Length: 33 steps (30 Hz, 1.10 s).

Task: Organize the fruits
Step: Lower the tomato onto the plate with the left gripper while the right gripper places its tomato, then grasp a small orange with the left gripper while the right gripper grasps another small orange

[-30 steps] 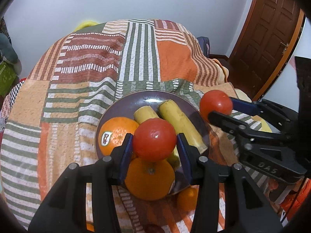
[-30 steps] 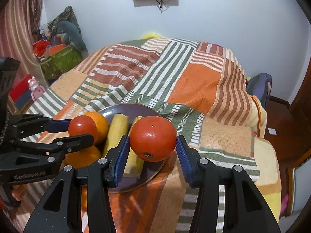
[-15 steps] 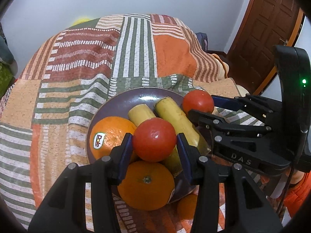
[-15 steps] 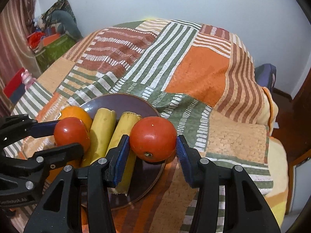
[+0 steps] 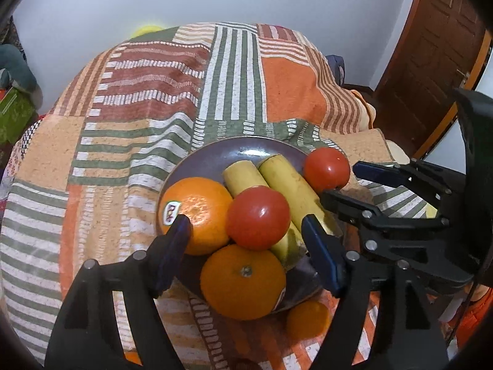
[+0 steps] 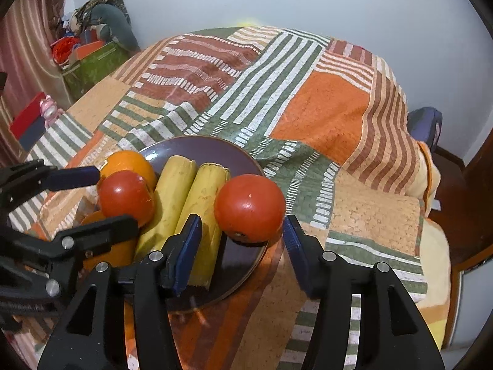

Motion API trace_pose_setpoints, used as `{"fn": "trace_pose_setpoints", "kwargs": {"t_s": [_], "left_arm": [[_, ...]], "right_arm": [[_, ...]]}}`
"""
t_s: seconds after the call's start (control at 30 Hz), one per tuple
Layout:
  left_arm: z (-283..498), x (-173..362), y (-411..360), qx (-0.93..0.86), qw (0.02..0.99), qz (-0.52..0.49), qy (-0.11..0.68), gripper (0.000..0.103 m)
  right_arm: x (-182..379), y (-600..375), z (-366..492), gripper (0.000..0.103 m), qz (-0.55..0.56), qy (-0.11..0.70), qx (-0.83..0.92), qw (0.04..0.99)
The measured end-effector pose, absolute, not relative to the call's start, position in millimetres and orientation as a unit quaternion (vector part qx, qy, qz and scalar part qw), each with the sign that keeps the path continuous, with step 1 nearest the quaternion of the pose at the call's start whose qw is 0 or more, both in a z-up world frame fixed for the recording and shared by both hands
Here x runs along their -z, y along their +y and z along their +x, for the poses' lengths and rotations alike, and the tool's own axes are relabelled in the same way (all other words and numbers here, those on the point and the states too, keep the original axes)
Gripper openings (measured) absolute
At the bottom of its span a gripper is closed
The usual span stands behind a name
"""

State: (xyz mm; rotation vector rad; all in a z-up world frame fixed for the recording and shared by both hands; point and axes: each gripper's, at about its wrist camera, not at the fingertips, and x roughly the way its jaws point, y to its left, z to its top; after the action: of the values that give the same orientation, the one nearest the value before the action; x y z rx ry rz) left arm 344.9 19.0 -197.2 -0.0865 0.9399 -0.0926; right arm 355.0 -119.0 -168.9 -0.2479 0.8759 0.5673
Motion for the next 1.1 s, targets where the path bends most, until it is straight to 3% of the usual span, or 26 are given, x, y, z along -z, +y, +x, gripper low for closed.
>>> {"fn": "trace_pose_setpoints", "kwargs": {"t_s": [0.2,0.73,1.03,1.1], "left_arm": [[327.9,174.8,27.6,0.029,0.899,-0.036,0.435,0.074],[245.8,134.6,68.6,0.003,0.91,-0.012,0.414,0.074],[214.4,154.3,101.6,-0.006,0.9,-0.016,0.437,0.074],[211.2,161.9,105.5,-0.004,0.896,-0.016,0.443,0.07]], "right_arm": [[152.8,-119.2,333.4,0.06,-0.119,0.396,-0.276,0.868],[117.8,-124.6,267.6,0.06,-0.098,0.366,-0.284,0.881],[126.6,-119.3,240.6,0.061,-0.08,0.378,-0.291,0.876],[133.4,-116.6,238.7,0.061,-0.083,0.386,-0.289,0.872]]}}
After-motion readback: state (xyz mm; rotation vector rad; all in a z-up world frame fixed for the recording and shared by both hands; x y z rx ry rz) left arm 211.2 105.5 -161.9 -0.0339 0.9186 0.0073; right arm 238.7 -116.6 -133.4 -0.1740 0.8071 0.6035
